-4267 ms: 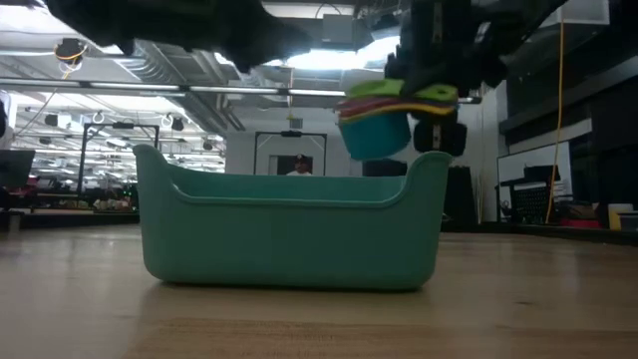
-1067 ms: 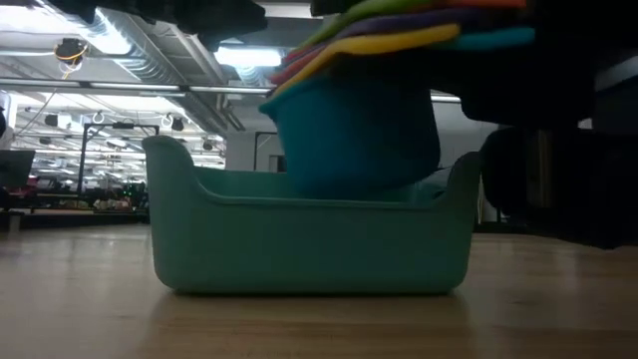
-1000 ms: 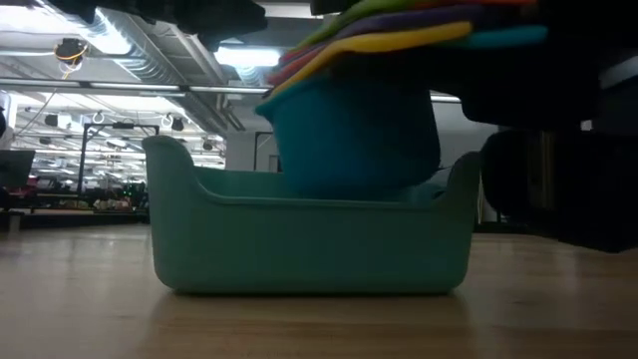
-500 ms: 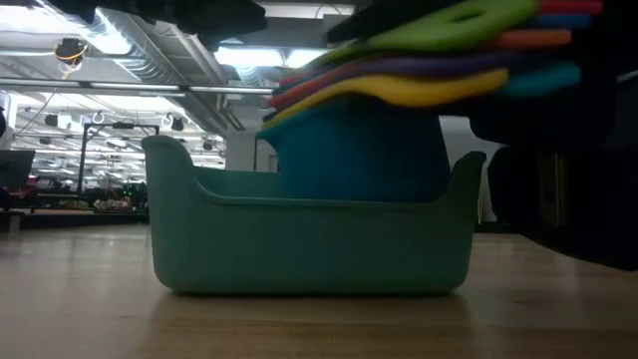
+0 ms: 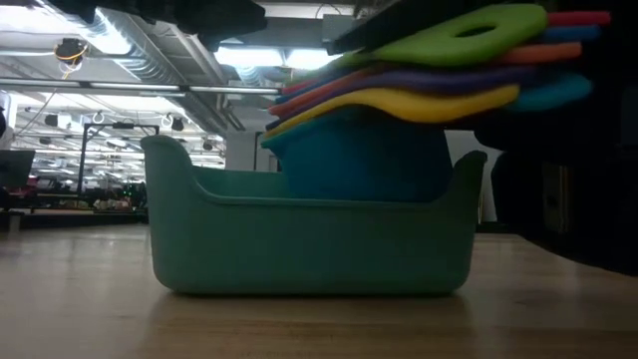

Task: Nest measuring cups in basket
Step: Put the nested measuring cups into the blue bin

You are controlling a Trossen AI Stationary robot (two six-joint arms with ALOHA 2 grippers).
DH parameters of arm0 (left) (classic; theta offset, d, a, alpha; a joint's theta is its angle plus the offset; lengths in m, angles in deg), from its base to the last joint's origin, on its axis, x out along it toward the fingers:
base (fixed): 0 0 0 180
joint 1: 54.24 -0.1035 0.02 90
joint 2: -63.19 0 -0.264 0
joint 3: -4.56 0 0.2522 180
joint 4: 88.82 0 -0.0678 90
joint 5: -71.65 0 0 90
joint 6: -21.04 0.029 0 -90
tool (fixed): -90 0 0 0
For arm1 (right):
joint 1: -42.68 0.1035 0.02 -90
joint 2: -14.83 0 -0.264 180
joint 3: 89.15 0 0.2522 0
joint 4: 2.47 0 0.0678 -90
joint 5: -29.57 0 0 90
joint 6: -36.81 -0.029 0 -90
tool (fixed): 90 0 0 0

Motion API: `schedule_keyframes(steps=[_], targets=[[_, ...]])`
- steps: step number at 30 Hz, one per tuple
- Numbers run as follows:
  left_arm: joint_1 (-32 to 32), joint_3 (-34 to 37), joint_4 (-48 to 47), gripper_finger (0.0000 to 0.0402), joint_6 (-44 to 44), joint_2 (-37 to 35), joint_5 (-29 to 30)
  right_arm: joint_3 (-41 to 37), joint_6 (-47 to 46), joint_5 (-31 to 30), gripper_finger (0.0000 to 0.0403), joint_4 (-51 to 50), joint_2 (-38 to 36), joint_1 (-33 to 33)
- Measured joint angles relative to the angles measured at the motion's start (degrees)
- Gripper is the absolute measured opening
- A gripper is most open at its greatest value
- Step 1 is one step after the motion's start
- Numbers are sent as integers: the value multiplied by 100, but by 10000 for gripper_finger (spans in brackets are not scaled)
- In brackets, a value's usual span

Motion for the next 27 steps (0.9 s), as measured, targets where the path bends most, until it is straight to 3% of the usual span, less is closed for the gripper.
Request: schedule_keyframes(steps=[8, 22, 27], targets=[[0, 0, 0, 112, 0, 0, 0, 0, 2, -9, 145, 2, 0, -7], [0, 0, 0, 112, 2, 2, 0, 9, 26, 906, 148, 14, -4, -232], [0, 0, 0, 112, 2, 2, 0, 7, 20, 953, 148, -26, -4, -234]])
